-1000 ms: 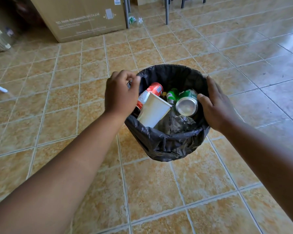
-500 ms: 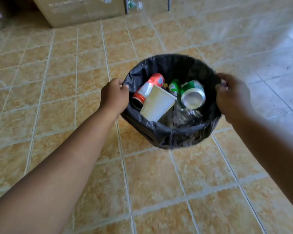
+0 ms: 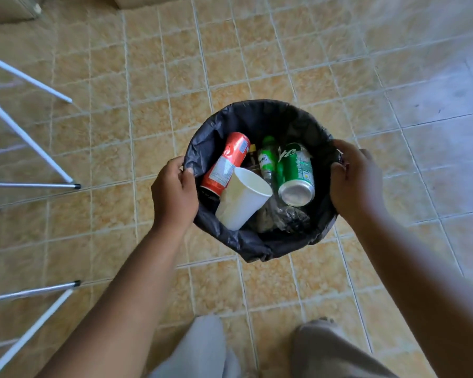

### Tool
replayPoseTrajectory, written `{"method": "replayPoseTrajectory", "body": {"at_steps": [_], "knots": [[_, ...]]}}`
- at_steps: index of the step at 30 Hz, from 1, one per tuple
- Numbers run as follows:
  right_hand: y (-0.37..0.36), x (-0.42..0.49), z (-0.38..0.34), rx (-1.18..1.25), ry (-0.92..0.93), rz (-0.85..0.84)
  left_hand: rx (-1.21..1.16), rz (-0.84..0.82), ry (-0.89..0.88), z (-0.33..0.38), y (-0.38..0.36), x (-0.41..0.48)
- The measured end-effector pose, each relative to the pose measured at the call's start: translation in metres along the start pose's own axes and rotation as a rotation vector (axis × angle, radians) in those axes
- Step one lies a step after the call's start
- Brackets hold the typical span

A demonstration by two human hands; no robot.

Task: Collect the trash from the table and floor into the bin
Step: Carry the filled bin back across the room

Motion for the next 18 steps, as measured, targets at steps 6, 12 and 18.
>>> {"method": "replayPoseTrajectory", "body": {"at_steps": [6,12,18], "knots": [[0.11,-0.071,-0.091,0.079,0.006,-0.031,-0.002,-0.045,0.009,0.087,0.136,-0.047],[0.213,-0.123,-0.173,0.156,-0.013,-0.006,-0.03,-0.005,-0.031,0.172,0.247,-0.098],[0.294,-0.162,-0.22,0.291,-0.072,-0.029,-0.057,0.007,-0.053,0.227,0.316,-0.152]]}}
Point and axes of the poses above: each hand's wrist, its own x-axis towards the middle knuckle, its own y-axis out of the back of the hand, z = x × y, the point moved 1 cm from there along x, towards the middle knuckle, and after that the axes turned 6 degrees about -z, right-handed, at the moved point
